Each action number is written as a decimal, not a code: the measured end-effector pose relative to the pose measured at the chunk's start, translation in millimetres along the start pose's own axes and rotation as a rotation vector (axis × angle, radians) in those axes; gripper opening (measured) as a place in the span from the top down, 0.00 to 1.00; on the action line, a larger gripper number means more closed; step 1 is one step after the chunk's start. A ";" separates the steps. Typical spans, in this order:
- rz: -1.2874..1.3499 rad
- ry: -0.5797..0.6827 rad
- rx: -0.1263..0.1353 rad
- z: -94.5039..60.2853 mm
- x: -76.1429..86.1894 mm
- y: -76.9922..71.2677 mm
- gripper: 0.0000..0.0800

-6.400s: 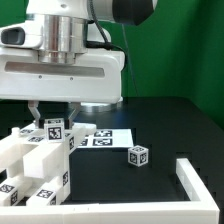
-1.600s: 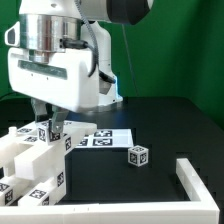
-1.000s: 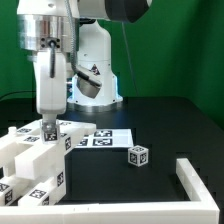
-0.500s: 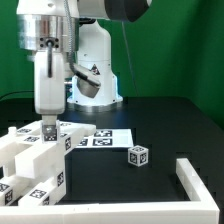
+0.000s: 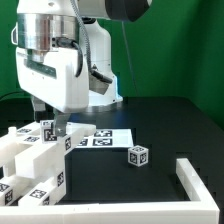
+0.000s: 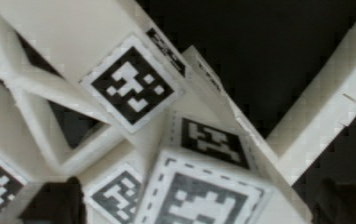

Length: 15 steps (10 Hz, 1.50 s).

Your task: Assemble chair

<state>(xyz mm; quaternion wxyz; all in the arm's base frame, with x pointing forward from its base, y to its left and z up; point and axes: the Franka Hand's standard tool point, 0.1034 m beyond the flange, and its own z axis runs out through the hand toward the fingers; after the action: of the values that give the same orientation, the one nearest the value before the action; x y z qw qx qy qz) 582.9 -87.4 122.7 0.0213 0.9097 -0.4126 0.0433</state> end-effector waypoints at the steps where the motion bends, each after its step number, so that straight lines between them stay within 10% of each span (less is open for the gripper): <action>1: -0.113 0.001 0.001 0.7 -1.1 -0.6 0.19; 15: -0.690 -0.127 -0.006 -7.7 -4.5 1.2 0.19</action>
Offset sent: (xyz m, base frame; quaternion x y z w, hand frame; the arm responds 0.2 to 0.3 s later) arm -0.0058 0.0149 -0.0001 0.0009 0.0213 -0.2039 0.9788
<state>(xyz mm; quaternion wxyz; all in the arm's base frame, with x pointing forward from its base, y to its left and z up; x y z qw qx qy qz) 578.5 -84.2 130.0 0.0118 0.9963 -0.0813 -0.0243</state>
